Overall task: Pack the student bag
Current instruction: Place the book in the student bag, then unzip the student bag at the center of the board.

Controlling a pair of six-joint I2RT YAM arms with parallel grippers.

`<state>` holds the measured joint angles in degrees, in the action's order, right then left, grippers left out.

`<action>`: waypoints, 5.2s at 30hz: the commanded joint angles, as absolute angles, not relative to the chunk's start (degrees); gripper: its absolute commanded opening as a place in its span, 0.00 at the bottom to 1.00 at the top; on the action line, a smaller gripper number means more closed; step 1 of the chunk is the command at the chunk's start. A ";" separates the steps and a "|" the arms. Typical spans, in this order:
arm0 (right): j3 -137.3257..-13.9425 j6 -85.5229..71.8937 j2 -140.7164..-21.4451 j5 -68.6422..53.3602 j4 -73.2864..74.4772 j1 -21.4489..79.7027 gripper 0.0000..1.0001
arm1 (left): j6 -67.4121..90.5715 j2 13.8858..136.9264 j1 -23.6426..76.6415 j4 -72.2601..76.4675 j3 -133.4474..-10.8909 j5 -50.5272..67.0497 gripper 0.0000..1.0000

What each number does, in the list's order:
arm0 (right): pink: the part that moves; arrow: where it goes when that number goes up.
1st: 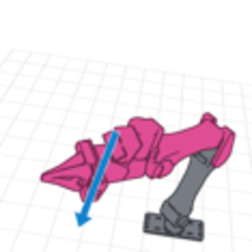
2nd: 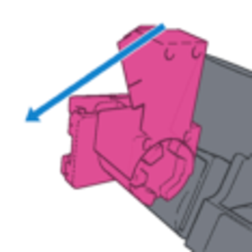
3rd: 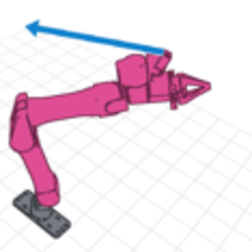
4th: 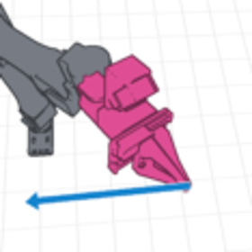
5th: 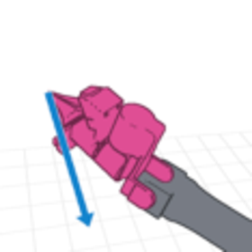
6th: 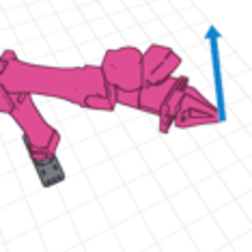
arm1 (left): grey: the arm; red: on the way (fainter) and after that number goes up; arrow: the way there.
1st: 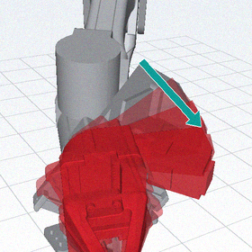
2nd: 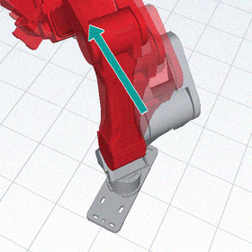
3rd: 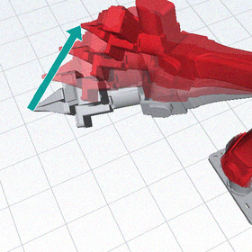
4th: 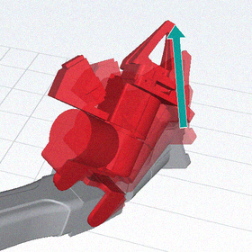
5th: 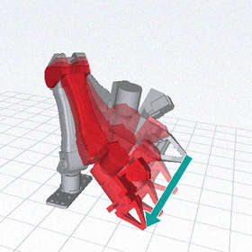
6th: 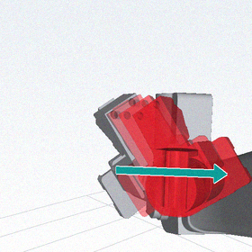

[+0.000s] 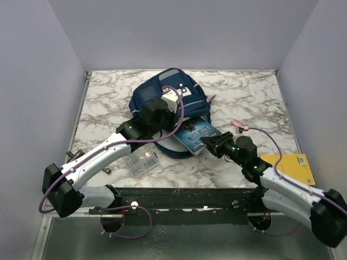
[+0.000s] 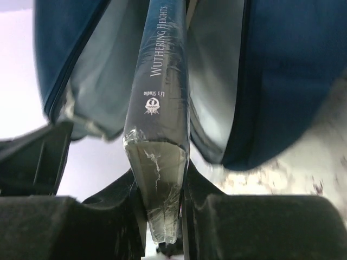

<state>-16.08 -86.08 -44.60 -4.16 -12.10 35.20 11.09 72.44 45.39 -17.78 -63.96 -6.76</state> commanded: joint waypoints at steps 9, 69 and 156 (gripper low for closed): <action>-30.25 -79.27 -108.70 3.62 -102.18 35.59 0.01 | 4.41 67.35 46.41 -7.04 -63.39 -2.08 0.00; -37.07 -58.33 -38.62 7.79 40.00 37.09 0.81 | 24.21 76.14 44.91 -12.81 -57.48 7.60 0.00; -27.49 -56.92 -71.69 -43.55 -23.91 10.84 0.22 | 35.55 81.60 42.89 4.23 -48.74 28.30 0.63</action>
<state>-28.53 -55.24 -70.00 -39.09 -17.87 10.52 34.39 79.61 42.96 3.86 -47.81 25.98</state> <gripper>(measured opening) 0.271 0.644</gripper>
